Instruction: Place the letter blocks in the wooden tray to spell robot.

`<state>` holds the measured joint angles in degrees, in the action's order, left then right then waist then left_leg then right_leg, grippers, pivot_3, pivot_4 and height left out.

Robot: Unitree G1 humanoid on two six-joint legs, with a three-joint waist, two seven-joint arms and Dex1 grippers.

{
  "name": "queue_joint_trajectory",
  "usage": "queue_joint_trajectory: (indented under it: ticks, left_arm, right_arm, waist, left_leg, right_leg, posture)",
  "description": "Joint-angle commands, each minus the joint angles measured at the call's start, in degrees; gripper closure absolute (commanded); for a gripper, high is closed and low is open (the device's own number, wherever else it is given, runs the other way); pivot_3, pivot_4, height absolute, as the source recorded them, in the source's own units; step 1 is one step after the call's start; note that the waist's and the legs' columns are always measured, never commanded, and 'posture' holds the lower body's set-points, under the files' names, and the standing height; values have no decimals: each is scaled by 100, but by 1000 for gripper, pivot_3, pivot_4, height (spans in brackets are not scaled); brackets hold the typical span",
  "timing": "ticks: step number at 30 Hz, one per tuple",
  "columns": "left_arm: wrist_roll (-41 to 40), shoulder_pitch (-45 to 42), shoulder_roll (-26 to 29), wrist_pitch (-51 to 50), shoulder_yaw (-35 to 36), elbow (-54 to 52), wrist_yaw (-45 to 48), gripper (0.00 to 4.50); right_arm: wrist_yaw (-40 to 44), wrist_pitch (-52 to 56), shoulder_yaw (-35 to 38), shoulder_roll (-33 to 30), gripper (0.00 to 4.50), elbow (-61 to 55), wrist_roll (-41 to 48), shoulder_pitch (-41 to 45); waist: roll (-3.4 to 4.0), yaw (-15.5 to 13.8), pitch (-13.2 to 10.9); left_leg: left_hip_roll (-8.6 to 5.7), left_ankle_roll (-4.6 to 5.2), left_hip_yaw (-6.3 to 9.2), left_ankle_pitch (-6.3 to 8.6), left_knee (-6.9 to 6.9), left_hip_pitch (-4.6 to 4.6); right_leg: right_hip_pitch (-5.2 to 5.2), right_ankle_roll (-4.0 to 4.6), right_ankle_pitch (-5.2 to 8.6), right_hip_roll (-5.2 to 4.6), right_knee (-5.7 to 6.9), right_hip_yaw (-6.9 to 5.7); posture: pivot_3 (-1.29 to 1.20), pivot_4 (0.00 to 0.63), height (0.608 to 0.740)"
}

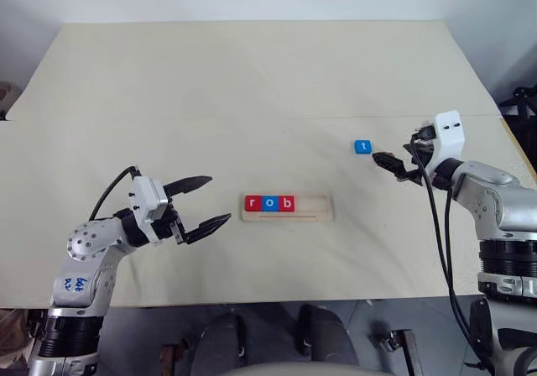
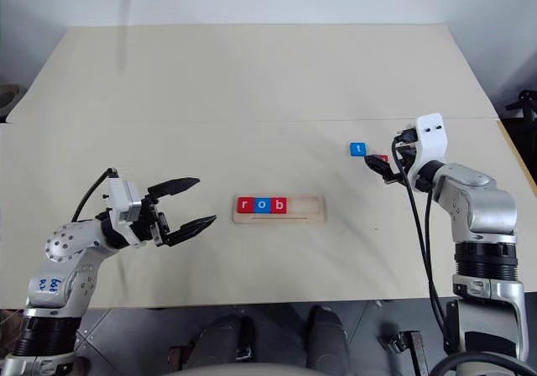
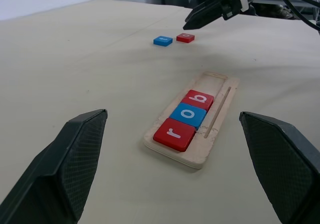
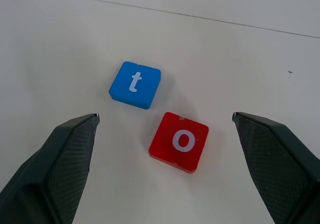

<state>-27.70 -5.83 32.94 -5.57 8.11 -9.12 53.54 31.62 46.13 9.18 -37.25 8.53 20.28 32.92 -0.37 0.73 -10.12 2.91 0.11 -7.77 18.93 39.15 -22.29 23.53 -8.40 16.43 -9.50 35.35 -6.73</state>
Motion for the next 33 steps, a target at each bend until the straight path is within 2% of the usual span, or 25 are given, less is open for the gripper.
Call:
queue_joint_trajectory:
  ticks: [1, 8, 17, 25, 28, 33]
  left_arm:
    - [-44, -44, -6, 23, 64, -246, -65, 0]
    - [-15, -100, -42, 64, 23, -225, -108, 0]
    - [13, -192, -58, 53, -31, -175, -115, 0]
    - [12, -30, -50, 68, 19, -247, -130, 0]
    - [6, -33, -39, 78, 48, -233, -137, 0]
    - [-9, -21, -28, 58, 48, -270, -137, 0]
  right_arm:
    - [13, 95, -10, -52, 32, -197, -14, 115]
    - [-170, 158, -11, -156, 32, -226, -148, 269]
    - [-1285, 726, 53, 255, 32, 166, -499, 525]
    - [-1502, 897, 161, 596, 32, 316, -452, 560]
    - [-1550, 1012, 112, 697, 577, 226, -451, 487]
    - [-1607, 1091, 157, 800, 2270, 47, -423, 431]
  waist:
    - [0, -2, 0]
    - [0, 6, 0]
    - [0, 19, 0]
    - [0, 87, 0]
    - [0, 87, 0]
    - [0, 86, 0]
  left_leg:
    - [0, 0, 0, 0, 0, 0]
    - [0, 0, -1, 0, 0, -1]
    - [0, 0, -1, 0, 0, -1]
    - [0, -1, -2, 0, -2, -4]
    - [1, -1, -2, 0, -4, -3]
    - [1, -1, -2, 0, -3, -2]
  right_leg:
    - [0, 0, 0, 0, 0, 0]
    - [1, 0, 0, 0, -1, 0]
    - [2, 0, 0, 0, 0, 0]
    - [4, 0, 0, 0, -2, 0]
    - [6, 0, 0, 0, 0, 0]
    - [4, 0, 0, 0, 1, 1]
  posture:
    - [0, 150, 740]
    - [0, 150, 740]
    - [0, 150, 740]
    - [0, 150, 740]
    - [0, 150, 740]
    - [0, 150, 740]
